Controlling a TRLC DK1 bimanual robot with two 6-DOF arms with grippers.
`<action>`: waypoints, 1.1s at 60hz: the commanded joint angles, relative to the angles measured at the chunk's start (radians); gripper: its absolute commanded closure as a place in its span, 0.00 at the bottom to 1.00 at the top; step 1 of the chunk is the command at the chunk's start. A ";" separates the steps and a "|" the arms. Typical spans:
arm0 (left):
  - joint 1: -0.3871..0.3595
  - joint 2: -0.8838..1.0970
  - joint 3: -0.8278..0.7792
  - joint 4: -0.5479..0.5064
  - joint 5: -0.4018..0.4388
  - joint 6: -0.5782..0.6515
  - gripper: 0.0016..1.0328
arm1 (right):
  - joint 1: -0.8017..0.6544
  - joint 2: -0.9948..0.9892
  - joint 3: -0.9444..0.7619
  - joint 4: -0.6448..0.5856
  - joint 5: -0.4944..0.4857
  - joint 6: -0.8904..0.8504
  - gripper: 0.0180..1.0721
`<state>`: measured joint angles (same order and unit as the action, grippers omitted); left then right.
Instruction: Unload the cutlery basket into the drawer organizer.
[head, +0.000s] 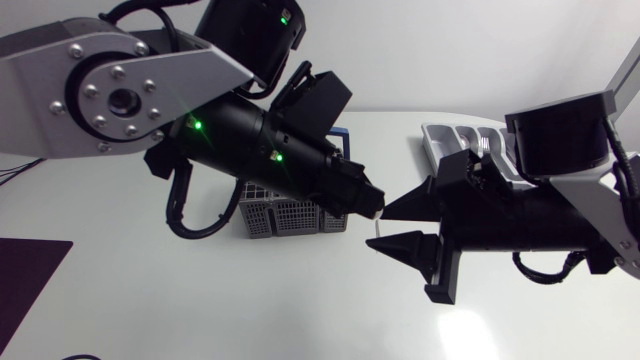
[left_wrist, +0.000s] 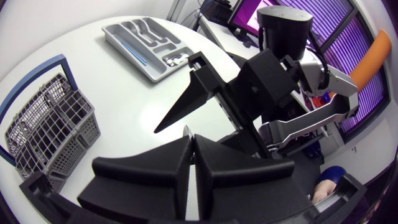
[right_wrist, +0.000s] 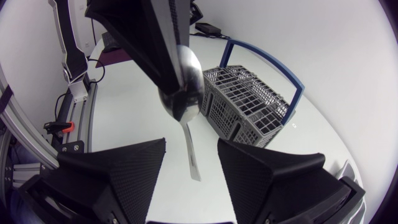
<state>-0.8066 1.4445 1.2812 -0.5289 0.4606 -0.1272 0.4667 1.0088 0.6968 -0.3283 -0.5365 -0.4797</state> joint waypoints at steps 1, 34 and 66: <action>-0.006 -0.003 -0.023 -0.010 0.012 0.001 0.96 | 0.009 0.013 0.032 0.011 -0.010 -0.005 0.56; -0.003 -0.012 -0.011 -0.022 0.012 -0.003 0.89 | 0.012 0.025 0.040 -0.002 -0.011 0.018 0.95; 0.112 0.025 0.112 -0.062 -0.019 -0.109 0.05 | -0.053 0.007 0.033 -0.084 0.018 -0.011 0.95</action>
<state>-0.7223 1.4475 1.3426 -0.5858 0.4534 -0.1921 0.4389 1.0222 0.7147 -0.3920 -0.5266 -0.4736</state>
